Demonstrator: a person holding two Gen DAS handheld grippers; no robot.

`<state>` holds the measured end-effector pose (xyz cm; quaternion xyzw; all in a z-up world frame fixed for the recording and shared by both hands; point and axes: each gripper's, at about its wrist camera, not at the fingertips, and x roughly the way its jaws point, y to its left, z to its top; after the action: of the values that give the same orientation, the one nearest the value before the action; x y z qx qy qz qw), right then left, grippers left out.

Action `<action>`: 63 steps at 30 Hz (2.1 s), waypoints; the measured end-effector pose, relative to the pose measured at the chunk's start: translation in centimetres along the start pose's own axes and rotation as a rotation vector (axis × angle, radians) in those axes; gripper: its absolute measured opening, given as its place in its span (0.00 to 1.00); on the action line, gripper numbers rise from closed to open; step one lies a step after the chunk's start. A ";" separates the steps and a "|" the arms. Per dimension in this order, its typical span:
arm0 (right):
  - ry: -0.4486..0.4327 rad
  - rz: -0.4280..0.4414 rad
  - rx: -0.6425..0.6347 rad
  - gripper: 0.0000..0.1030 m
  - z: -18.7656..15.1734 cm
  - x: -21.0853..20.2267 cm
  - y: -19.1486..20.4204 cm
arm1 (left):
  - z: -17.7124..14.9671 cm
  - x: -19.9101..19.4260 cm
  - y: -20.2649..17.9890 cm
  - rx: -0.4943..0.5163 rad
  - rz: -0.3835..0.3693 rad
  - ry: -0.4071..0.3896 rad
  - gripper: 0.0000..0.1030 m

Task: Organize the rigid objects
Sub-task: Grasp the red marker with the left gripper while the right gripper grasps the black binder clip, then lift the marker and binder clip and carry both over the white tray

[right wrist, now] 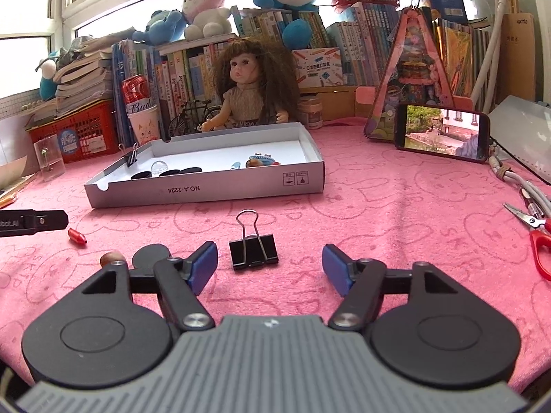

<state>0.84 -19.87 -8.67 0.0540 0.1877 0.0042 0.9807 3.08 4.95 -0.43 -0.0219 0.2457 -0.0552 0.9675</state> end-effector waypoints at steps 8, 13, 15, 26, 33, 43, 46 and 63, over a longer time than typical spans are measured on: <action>0.003 -0.027 0.036 0.81 0.1 0.7 0.4 | -1.2 0.0 -1.6 0.039 -0.041 0.009 0.65; 0.007 -0.014 -0.133 0.85 0.4 1.0 1.5 | -0.9 1.0 -1.7 0.096 -0.041 0.017 0.65; 0.008 -0.012 -0.178 0.85 0.5 1.1 1.7 | -0.7 1.4 -1.5 0.106 -0.044 0.028 0.65; 0.066 0.059 -0.188 0.83 0.9 1.9 0.9 | -0.7 2.7 -1.0 0.107 -0.074 0.067 0.48; 0.080 0.088 -0.179 0.53 1.0 1.9 1.1 | -0.9 2.3 -1.1 0.108 -0.081 0.056 0.40; 0.076 0.083 -0.133 0.36 1.8 1.8 0.5 | 0.5 1.3 -1.2 0.070 -0.092 0.024 0.39; 0.062 0.077 -0.127 0.36 2.2 1.7 0.3 | 1.2 1.1 -1.5 0.069 -0.097 0.011 0.39; -0.007 0.057 -0.091 0.35 5.4 2.4 -0.2 | 4.9 3.1 -1.6 0.021 -0.093 -0.003 0.39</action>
<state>5.03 -20.61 -4.55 0.0148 0.1824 0.0402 0.9823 7.99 3.02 2.50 -0.0233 0.2423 -0.1028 0.9645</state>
